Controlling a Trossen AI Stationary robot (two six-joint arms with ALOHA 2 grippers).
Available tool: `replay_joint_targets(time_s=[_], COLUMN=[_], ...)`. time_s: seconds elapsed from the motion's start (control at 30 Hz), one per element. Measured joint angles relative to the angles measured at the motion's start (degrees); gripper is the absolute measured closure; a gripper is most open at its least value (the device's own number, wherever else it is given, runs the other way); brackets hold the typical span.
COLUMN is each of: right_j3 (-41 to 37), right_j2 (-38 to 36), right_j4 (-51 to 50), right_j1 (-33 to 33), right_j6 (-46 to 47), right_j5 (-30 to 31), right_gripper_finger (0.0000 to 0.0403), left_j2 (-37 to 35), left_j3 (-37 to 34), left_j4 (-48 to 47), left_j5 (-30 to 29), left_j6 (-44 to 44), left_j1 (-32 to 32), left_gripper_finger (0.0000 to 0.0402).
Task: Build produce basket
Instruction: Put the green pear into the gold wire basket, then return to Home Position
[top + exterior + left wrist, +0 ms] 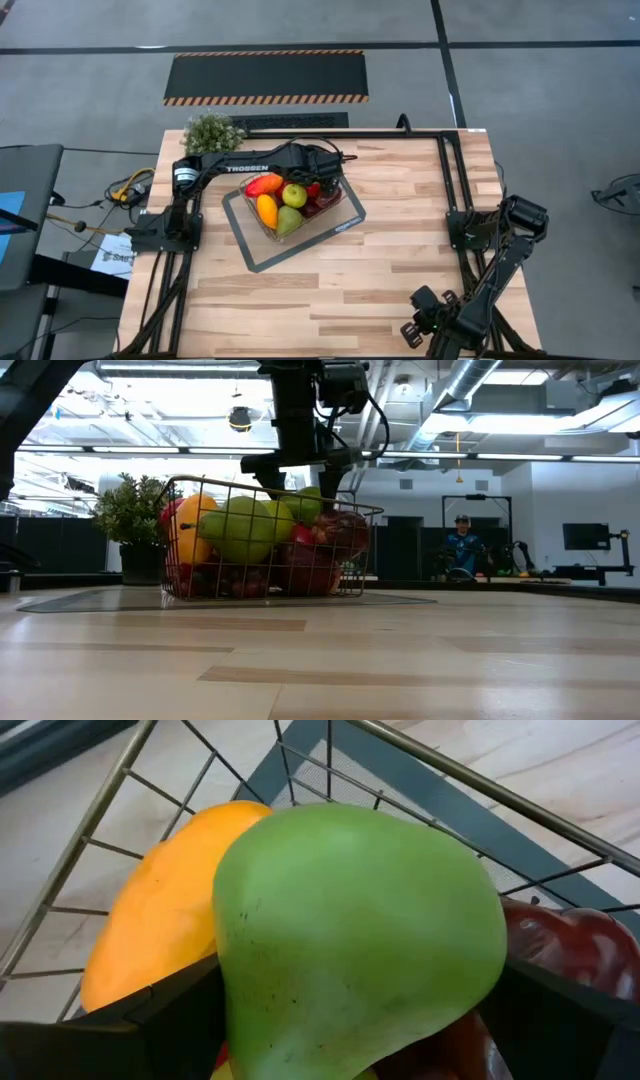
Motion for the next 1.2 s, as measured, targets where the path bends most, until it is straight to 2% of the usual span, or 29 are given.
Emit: replay_joint_targets(time_s=[0.23, 0.53, 0.8, 0.93, 1.2], right_j3=[0.0, 0.0, 0.0, 0.0, 0.0], right_j2=[0.0, 0.0, 0.0, 0.0, 0.0], right_j4=[0.0, -0.3, -0.7, -0.9, -1.4], right_j1=[0.0, 0.0, 0.0, 0.0, 0.0], right_j6=[-0.3, -0.5, -0.6, -0.6, -0.5], right_j5=[0.0, 0.0, 0.0, 0.0, 0.0], right_gripper_finger=[0.0340, 0.0340, 0.0340, 0.0340, 0.0340], left_j2=[0.0, 0.1, 0.1, -0.6, -0.9], left_j3=[0.0, 0.0, 0.0, 0.0, 5.3], left_j4=[0.4, 0.9, 0.7, 0.4, -7.2], left_j5=[0.2, 3.8, 5.7, 9.0, 12.5], left_j6=[1.7, 3.5, 4.7, 6.9, 5.1], left_j1=[0.0, 2.1, 2.5, 2.8, 2.9], left_gripper_finger=[0.0037, 0.0036, 0.0004, 0.0012, 0.0017])
